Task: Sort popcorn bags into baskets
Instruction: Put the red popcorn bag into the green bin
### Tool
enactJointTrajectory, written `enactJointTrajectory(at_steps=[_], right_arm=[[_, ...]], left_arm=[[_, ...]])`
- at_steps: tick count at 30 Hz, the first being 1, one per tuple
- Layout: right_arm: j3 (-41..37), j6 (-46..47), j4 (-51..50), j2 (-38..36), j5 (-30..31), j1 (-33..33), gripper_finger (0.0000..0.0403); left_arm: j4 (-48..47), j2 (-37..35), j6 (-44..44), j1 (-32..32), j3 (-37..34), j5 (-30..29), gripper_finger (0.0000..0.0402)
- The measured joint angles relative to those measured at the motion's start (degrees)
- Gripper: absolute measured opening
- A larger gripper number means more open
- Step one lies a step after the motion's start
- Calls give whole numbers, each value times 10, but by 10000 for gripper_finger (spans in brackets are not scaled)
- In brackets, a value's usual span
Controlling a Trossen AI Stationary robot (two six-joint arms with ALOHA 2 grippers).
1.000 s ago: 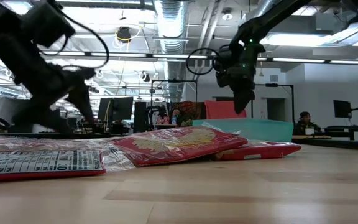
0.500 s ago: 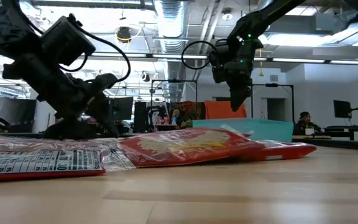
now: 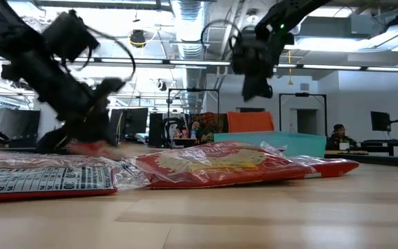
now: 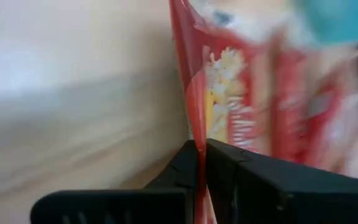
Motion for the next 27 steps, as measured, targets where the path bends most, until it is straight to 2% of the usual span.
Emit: enactJointTrajectory(at_steps=[4, 7, 15, 20, 22, 27], right_arm=[[0, 77, 65, -44, -14, 11, 136], [0, 144, 106, -66, -14, 22, 158], [0, 240, 209, -75, -9, 66, 277], [-1, 303, 347, -44, 9, 104, 313], [2, 329, 414, -30, 14, 116, 314], [1, 367, 492, 12, 22, 125, 310]], left_arm=[[11, -79, 11, 0, 2, -64, 1], [23, -138, 32, 0, 2, -111, 1], [97, -254, 111, 0, 3, -212, 0], [148, -275, 139, 0, 4, -229, 0], [164, -274, 141, 0, 4, -231, 0], [183, -270, 149, 0, 5, -234, 0]])
